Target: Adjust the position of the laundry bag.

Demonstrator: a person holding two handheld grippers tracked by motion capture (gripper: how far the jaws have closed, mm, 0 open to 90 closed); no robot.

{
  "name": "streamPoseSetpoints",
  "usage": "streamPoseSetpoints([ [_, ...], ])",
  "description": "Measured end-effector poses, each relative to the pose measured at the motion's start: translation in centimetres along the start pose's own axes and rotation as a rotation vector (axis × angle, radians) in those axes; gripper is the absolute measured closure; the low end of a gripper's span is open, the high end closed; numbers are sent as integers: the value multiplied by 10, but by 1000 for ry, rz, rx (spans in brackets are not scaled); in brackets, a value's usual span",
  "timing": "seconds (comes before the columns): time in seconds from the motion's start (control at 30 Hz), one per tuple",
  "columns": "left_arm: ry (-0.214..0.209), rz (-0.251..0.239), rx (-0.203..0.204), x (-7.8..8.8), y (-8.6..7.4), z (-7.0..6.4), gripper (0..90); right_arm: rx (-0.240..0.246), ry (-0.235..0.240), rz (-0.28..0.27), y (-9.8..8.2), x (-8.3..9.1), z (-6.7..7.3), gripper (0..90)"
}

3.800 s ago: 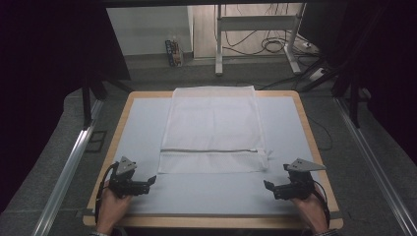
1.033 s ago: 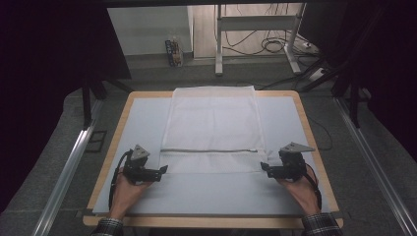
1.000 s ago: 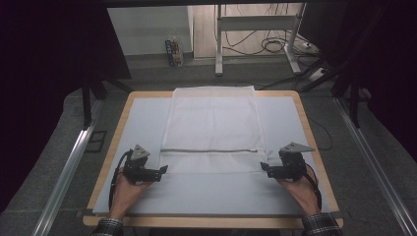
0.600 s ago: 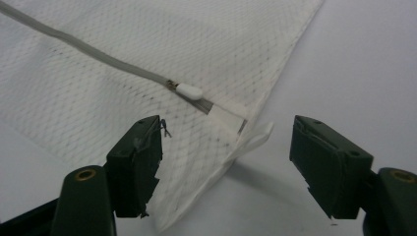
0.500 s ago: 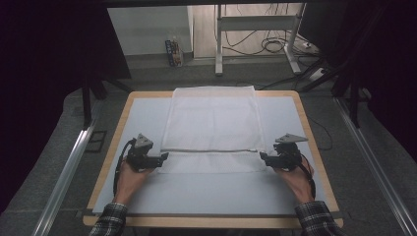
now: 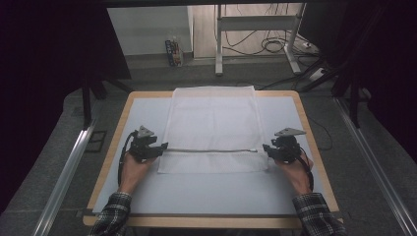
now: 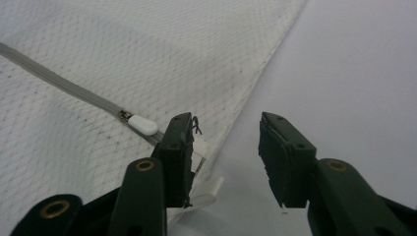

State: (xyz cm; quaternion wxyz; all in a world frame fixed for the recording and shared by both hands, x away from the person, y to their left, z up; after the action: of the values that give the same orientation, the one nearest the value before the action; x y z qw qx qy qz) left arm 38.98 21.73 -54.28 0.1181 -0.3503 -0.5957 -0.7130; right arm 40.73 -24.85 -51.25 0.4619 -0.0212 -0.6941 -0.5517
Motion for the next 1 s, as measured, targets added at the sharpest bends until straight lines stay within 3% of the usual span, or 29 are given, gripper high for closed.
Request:
streamPoseSetpoints([
  [0.03, 10, -1, -2, -3, 1, 0, 448, 0, -2, -5, 2, -1, -2, 620],
  [0.2, 24, 0, 3, -6, 2, 1, 478, -6, 11, 8, 5, -7, -5, 638],
  [0.5, 44, 2, -4, -10, 0, 0, 488, 20, -9, 31, 9, -25, -10, 581],
  [0.8, 57, 33, -20, -18, -3, -4, 444, 26, -14, 58, 10, -37, -12, 539],
  [0.87, 59, 51, -34, -22, -4, -6, 450, 23, -8, 79, 9, -40, -13, 552],
  [0.93, 38, 55, -14, -22, -4, -6, 516, 8, 23, 88, 10, -41, -13, 633],
  [1.0, 32, 56, -6, -22, -4, -7, 566, 1, 34, 93, 10, -41, -13, 656],
])
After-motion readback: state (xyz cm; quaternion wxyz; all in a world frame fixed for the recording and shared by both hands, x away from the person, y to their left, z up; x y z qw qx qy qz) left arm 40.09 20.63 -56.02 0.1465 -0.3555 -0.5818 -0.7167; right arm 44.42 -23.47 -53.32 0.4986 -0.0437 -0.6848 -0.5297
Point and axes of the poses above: each handheld gripper's, and its own axes: x roughly backward along the jaws, y roughly out of its top, z roughly to its left, the point moved 2 cm from there along -x, roughly forward along the jaws, and after that the axes turned 8 degrees about y, right-handed, at the moved point
